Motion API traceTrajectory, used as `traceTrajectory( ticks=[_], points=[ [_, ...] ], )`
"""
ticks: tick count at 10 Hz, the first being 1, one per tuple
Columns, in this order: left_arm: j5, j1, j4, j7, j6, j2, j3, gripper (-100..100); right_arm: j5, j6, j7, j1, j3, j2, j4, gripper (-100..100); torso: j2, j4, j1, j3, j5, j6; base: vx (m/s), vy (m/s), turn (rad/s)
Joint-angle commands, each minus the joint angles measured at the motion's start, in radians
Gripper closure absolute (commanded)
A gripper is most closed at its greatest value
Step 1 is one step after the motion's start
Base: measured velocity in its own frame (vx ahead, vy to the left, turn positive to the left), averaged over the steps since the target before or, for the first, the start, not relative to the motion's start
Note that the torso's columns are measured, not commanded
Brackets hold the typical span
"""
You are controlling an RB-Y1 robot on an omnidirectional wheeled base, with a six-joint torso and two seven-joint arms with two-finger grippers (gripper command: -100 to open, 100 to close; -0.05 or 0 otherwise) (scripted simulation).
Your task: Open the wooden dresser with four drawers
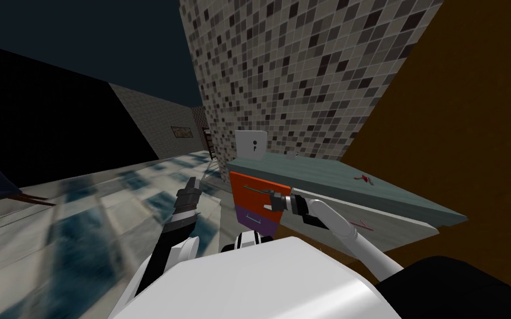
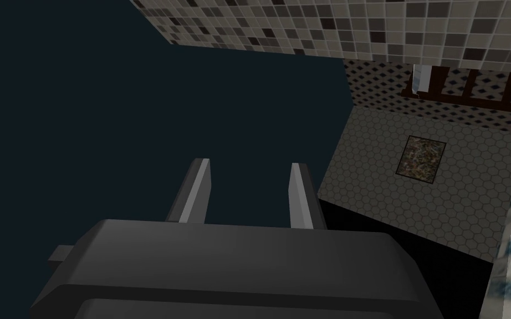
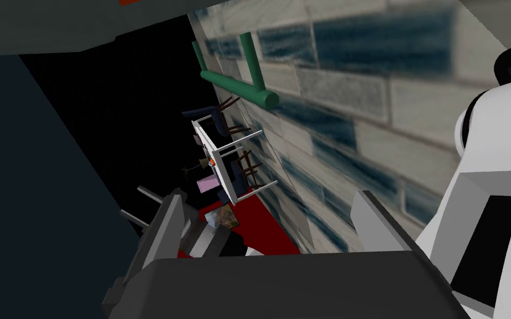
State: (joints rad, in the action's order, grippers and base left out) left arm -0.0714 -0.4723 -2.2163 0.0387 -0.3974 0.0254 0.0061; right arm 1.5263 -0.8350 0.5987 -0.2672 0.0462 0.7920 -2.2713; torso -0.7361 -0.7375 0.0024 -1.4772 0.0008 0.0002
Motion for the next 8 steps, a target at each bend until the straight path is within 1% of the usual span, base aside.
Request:
traceTrajectory(
  ticks=[1,5,8],
  points=[
    [0.000,0.000,0.000,0.000,0.000,0.000,0.000,0,0.061,-0.008,0.021,0.006,0.002,0.032,0.006,-100,0.000,0.000,0.000,0.000,0.000,0.000,0.022,0.035,-0.069],
    [0.000,0.000,0.000,0.000,0.000,0.000,0.000,0,0.061,-0.008,0.021,0.006,0.002,0.032,0.006,-100,-0.003,-0.001,-0.004,0.002,-0.001,0.000,-0.003,-0.003,0.016],
    [0.000,0.000,0.000,0.000,0.000,0.000,0.000,0,0.140,-0.020,0.043,0.019,0.002,0.082,0.011,-100,0.000,0.000,0.000,0.000,0.000,0.000,0.026,0.034,-0.086]
  ],
)
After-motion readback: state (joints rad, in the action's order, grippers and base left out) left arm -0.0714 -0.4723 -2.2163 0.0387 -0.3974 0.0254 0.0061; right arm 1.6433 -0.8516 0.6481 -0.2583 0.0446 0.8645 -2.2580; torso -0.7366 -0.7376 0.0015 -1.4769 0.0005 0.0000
